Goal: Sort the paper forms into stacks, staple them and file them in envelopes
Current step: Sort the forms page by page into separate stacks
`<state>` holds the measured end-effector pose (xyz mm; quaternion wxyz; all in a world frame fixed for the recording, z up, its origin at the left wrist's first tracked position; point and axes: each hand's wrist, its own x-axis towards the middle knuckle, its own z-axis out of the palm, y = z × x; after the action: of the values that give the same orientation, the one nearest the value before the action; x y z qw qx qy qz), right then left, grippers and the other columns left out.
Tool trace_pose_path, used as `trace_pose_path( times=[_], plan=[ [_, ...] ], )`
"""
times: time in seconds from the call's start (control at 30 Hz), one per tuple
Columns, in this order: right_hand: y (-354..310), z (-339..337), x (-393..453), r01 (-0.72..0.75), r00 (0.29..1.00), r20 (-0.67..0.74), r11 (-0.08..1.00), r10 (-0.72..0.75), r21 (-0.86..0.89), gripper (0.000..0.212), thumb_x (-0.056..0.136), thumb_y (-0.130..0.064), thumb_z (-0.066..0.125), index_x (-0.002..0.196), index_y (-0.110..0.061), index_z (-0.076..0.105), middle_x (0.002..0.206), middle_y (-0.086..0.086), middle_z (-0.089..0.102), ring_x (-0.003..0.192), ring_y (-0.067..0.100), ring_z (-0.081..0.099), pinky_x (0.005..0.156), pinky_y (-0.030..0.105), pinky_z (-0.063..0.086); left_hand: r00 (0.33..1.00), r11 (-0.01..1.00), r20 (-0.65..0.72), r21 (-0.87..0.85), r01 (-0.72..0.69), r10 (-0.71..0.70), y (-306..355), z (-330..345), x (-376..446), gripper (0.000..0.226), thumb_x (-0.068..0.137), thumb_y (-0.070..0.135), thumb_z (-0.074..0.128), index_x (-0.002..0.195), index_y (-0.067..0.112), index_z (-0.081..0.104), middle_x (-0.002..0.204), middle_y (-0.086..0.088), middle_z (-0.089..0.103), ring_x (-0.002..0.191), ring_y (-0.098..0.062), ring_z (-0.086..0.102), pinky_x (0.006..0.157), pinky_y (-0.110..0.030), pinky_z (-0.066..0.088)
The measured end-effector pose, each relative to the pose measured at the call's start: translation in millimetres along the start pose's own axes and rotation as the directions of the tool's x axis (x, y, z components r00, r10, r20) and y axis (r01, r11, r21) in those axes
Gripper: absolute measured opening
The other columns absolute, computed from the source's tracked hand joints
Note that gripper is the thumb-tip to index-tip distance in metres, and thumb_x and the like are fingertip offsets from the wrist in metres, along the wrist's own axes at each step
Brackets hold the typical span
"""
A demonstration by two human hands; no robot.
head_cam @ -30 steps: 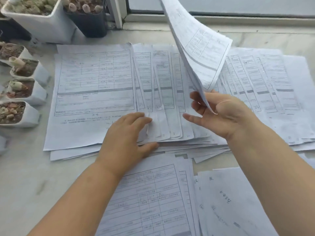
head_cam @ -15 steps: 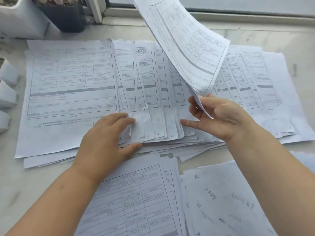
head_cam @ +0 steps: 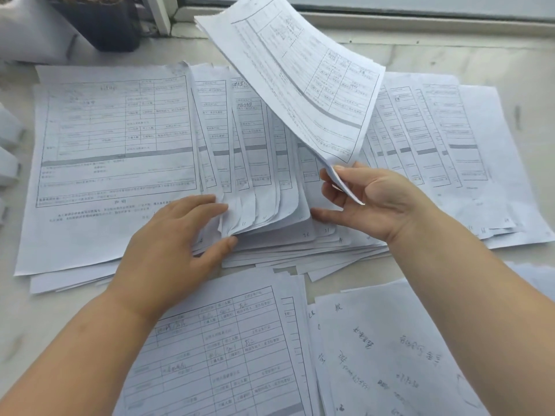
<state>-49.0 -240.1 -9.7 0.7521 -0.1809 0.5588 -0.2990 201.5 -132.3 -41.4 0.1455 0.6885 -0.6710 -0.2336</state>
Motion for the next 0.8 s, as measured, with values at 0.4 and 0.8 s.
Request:
trace_pose_path(
  times=[0.4,0.8],
  plan=[
    [-2,10,-1,0.004,0.995,0.1,0.998,-0.011,0.067,0.016,0.094,-0.004,0.054,0.085,-0.012,0.064,0.073,0.002,0.068,0.064,0.015,0.066,0.079,0.047,0.057,0.968,0.974,-0.248,-0.227,-0.027,-0.031,12,8,-5,0.066,0.099,0.012,0.044,0.145,0.05,0.015,0.143,0.014,0.043,0.104,-0.026,0.054,0.079,-0.035,0.043],
    [-13,32,-3,0.081,0.985,0.146,0.994,-0.091,0.073,0.008,0.096,-0.005,0.053,0.102,-0.009,0.056,0.075,0.002,0.066,0.067,0.014,0.066,0.082,0.051,0.058,0.966,0.992,-0.253,-0.123,0.02,-0.051,16,25,-1,0.015,0.084,0.034,0.05,0.079,0.021,0.055,0.071,0.003,0.05,0.065,-0.021,0.046,0.056,-0.028,0.032]
  ],
)
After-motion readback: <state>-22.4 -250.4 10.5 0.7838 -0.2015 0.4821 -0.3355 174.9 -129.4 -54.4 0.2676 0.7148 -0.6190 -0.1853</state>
